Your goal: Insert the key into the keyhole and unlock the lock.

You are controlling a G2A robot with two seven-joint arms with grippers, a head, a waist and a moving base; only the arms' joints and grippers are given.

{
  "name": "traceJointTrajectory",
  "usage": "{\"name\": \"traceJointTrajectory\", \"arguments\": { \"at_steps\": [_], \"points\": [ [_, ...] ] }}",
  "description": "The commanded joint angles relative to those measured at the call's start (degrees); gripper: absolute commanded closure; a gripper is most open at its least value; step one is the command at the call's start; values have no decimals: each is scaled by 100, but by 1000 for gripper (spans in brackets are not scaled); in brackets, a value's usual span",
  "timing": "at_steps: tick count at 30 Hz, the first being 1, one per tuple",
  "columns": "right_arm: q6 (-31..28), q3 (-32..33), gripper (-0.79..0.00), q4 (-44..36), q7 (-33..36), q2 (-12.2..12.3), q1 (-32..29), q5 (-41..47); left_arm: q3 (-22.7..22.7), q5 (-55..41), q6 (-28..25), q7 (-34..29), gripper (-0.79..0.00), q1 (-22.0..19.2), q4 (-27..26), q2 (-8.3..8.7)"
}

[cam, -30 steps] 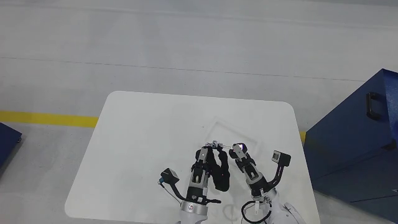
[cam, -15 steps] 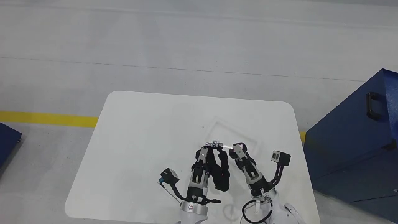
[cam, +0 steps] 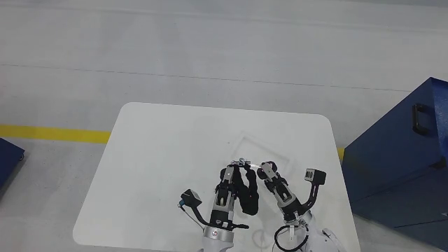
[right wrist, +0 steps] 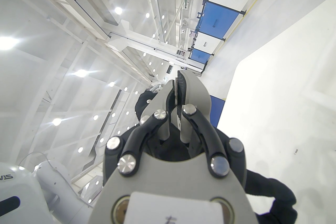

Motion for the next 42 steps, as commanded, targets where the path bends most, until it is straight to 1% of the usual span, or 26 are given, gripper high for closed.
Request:
{"name": "traceJointTrajectory", "arguments": {
  "at_steps": [1, 10, 25, 42],
  "points": [
    [3, 6, 0, -6, 19, -3, -3, 5, 0, 0, 0, 0, 0, 0, 0, 0],
    [30, 41, 0, -2, 134, -17, 15, 57, 0, 0, 0, 0, 0, 0, 0, 0],
    [84, 179, 0, 36, 634, -3, 94, 250, 0, 0, 0, 0, 0, 0, 0, 0],
    [96, 161, 0, 40, 683, -31, 142, 157, 0, 0, 0, 0, 0, 0, 0, 0]
  ]
}}
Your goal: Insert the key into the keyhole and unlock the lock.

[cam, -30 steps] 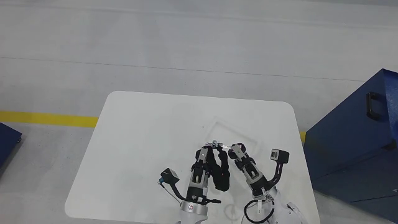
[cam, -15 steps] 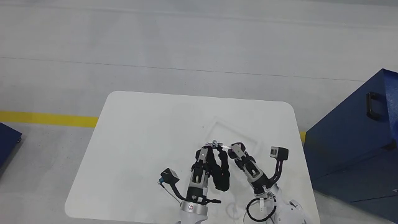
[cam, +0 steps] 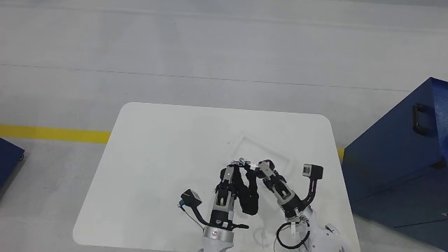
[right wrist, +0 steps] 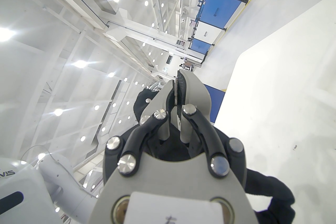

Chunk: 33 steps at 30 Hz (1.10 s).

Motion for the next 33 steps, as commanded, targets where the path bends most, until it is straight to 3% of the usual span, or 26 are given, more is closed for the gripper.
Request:
{"name": "traceJointTrajectory", "arguments": {
  "at_steps": [1, 15, 16, 17, 19, 33],
  "points": [
    [1, -1, 0, 2, 12, -2, 4, -9, 0, 0, 0, 0, 0, 0, 0, 0],
    [36, -40, -18, 41, -1, -31, 50, -33, 0, 0, 0, 0, 0, 0, 0, 0],
    [47, -38, -268, 44, -8, -32, 50, -35, 0, 0, 0, 0, 0, 0, 0, 0],
    [58, -37, -369, 43, -15, -34, 50, -37, 0, 0, 0, 0, 0, 0, 0, 0],
    [64, -33, -785, 41, -36, -38, 50, -47, 0, 0, 0, 0, 0, 0, 0, 0],
    [-26, 55, -785, 74, -99, -51, -15, -21, 0, 0, 0, 0, 0, 0, 0, 0]
  ]
}}
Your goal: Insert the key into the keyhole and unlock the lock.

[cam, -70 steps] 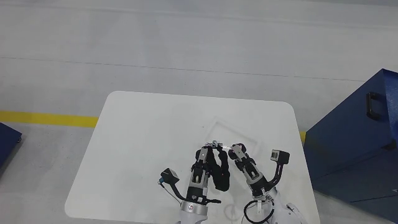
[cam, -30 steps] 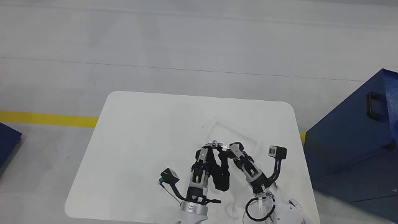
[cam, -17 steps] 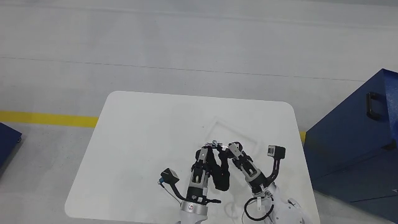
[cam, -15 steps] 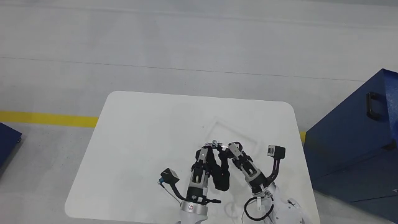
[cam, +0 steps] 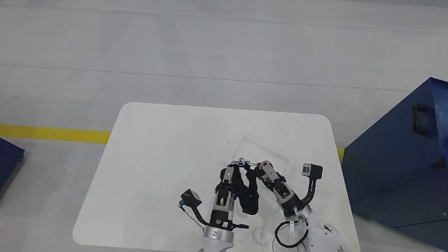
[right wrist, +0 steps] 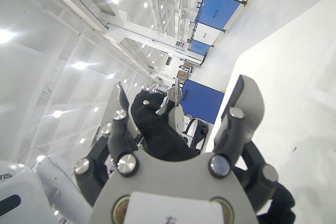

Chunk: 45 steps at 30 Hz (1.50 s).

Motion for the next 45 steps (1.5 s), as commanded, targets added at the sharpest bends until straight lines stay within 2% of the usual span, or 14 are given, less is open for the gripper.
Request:
{"name": "traceJointTrajectory", "arguments": {
  "at_steps": [1, 5, 7, 8, 9, 10, 12, 13, 16, 45],
  "points": [
    [-48, 62, -785, 12, -7, 6, -48, 34, 0, 0, 0, 0, 0, 0, 0, 0],
    [-146, 188, -785, 20, 11, 20, -162, 127, 0, 0, 0, 0, 0, 0, 0, 0],
    [-189, 249, -739, 10, 15, 26, -211, 177, 0, 0, 0, 0, 0, 0, 0, 0],
    [-205, 289, -634, 8, -9, 29, -233, 204, 0, 0, 0, 0, 0, 0, 0, 0],
    [-217, 324, -468, 3, -30, 30, -250, 214, 0, 0, 0, 0, 0, 0, 0, 0],
    [-228, 365, -345, 2, -64, 32, -264, 224, 0, 0, 0, 0, 0, 0, 0, 0],
    [-246, 420, -262, -7, -110, 32, -287, 233, 0, 0, 0, 0, 0, 0, 0, 0],
    [-256, 446, -175, -11, -120, 33, -294, 233, 0, 0, 0, 0, 0, 0, 0, 0],
    [-252, 514, 0, -17, -115, 36, -304, 228, 0, 0, 0, 0, 0, 0, 0, 0],
    [-214, 313, 0, 61, -43, -31, -80, -58, 0, 0, 0, 0, 0, 0, 0, 0]
  ]
}}
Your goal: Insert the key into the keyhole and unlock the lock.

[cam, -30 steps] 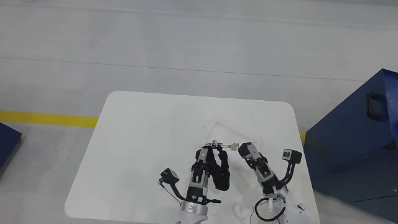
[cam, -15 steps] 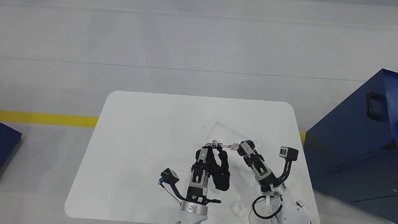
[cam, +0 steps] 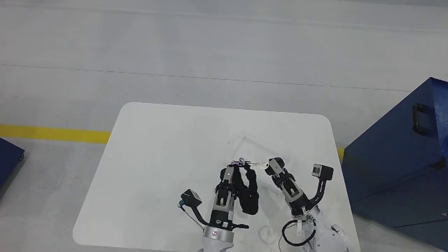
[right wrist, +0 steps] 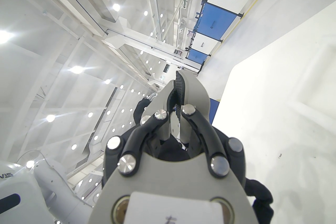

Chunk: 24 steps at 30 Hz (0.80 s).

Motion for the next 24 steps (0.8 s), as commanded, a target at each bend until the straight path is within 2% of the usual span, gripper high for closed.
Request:
{"name": "traceJointTrajectory", "arguments": {
  "at_steps": [1, 24],
  "points": [
    [1, 2, 0, -7, 10, -1, -3, -11, 0, 0, 0, 0, 0, 0, 0, 0],
    [-53, 65, 0, 11, 43, -19, -72, 101, 0, 0, 0, 0, 0, 0, 0, 0]
  ]
}}
